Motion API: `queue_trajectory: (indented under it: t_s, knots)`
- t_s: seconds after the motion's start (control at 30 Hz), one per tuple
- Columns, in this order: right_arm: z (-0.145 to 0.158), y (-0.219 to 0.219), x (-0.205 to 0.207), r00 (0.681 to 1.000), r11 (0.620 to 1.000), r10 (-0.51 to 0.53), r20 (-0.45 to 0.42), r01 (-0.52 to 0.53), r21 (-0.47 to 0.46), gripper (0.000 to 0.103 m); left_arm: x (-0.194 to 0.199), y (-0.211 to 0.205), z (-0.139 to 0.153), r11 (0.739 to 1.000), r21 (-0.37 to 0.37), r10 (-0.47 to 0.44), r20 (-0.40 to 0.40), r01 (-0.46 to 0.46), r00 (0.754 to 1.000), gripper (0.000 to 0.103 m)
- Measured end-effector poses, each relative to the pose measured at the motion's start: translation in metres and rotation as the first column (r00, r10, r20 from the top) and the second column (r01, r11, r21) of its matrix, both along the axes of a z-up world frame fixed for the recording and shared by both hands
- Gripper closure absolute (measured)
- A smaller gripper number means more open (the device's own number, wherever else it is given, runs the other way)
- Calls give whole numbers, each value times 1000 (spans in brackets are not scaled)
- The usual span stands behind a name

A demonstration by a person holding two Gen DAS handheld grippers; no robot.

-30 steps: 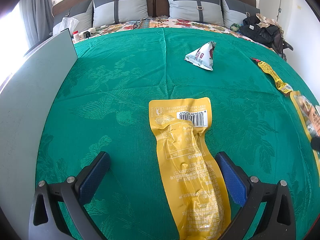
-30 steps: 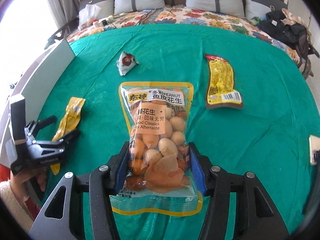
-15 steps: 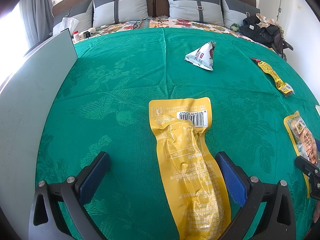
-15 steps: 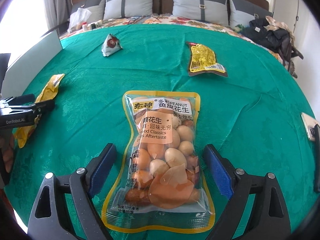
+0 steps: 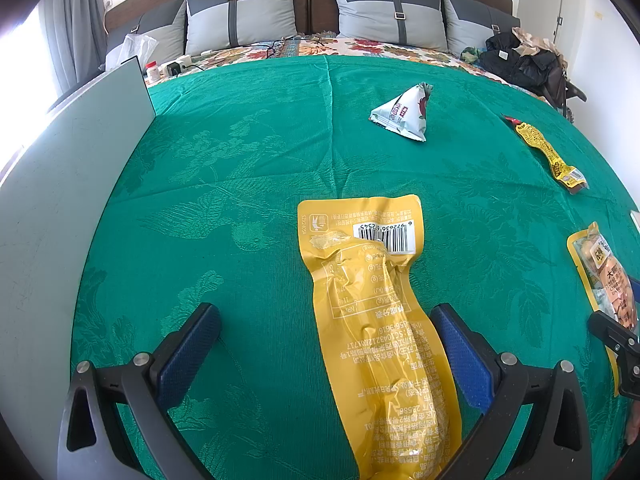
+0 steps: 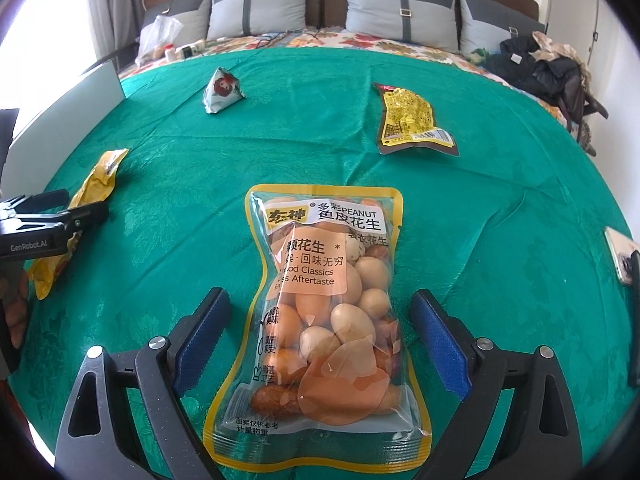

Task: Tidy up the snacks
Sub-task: 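Lift the yellow pack and peanut pack with both tools, then carry both packs into the white box and open both tools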

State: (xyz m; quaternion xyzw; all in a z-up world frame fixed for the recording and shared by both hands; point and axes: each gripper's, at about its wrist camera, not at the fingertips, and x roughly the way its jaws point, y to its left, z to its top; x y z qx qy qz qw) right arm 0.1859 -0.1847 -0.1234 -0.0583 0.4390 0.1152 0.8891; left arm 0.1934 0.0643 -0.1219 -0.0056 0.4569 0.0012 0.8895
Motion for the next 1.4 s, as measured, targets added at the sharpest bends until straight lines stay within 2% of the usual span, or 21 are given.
queue_trajectory:
  t_s: [1.07,1.2,1.33,1.37,1.4]
  knots:
    - [-1,1,2,1000,1000,7,0,-7,2,8,0,-1,0,1000,3,-1,-4,1,1000,0]
    - [0,-2,6,998,998,59,-30,-59,-6,9,-1,-4,3,1000,-2,-19,-96,19,995,0]
    - [5,-8,9,996,1000,18,-88,-17,13,11,-3,-8,4,999,-7,-43,-170,43,985,1]
    - [7,-8,11,993,999,27,-111,-22,47,14,-4,-9,5,999,-10,-52,-172,51,984,7]
    - [10,-6,12,990,997,46,-133,-36,75,26,-7,-10,10,998,-14,-69,-154,67,986,33]
